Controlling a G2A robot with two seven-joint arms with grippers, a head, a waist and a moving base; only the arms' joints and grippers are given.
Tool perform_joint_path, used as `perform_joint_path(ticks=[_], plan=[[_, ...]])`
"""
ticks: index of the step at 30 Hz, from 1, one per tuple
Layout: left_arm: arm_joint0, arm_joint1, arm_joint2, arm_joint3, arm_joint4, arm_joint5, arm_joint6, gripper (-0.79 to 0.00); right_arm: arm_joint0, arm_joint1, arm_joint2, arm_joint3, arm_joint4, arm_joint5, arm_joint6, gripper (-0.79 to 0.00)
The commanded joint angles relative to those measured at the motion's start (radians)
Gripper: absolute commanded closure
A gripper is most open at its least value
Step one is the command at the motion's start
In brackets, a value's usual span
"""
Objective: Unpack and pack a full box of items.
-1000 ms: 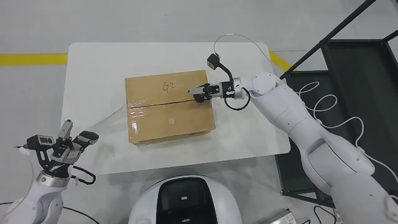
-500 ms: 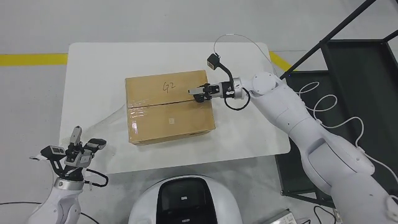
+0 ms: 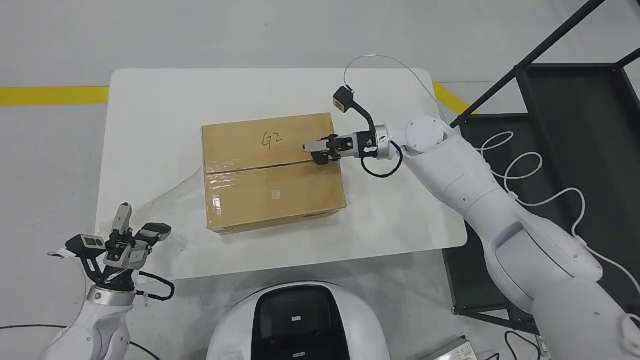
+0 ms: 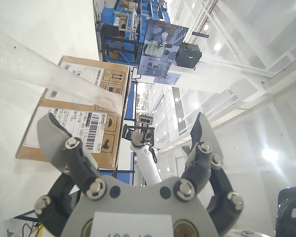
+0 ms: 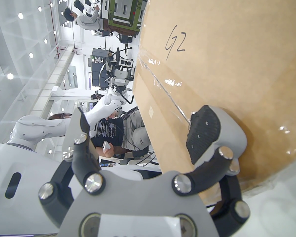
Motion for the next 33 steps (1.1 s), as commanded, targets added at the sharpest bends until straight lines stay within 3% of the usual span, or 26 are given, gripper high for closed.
perform_joint_path(ticks=[1,8,17,30,31,33], plan=[[-0.001,0.000,0.001,0.000,-0.001,0.005,0.002,-0.785,0.000,0.000,0.000,0.000,0.000,0.000,0.000,-0.785],[-0.073,-0.021,0.081,0.028,-0.027,0.100,0.039,-0.785,0.000,0.000,0.000,0.000,0.000,0.000,0.000,-0.785],[-0.151,-0.056,0.172,0.100,-0.034,0.067,0.142,-0.785,0.000,0.000,0.000,0.000,0.000,0.000,0.000,-0.785],[-0.198,-0.084,0.191,0.131,-0.042,0.118,0.211,-0.785,0.000,0.000,0.000,0.000,0.000,0.000,0.000,-0.785],[-0.198,-0.085,0.189,0.130,-0.038,0.123,0.213,-0.763,0.000,0.000,0.000,0.000,0.000,0.000,0.000,-0.785],[-0.195,-0.087,0.187,0.127,-0.038,0.131,0.214,-0.634,0.000,0.000,0.000,0.000,0.000,0.000,0.000,-0.785]])
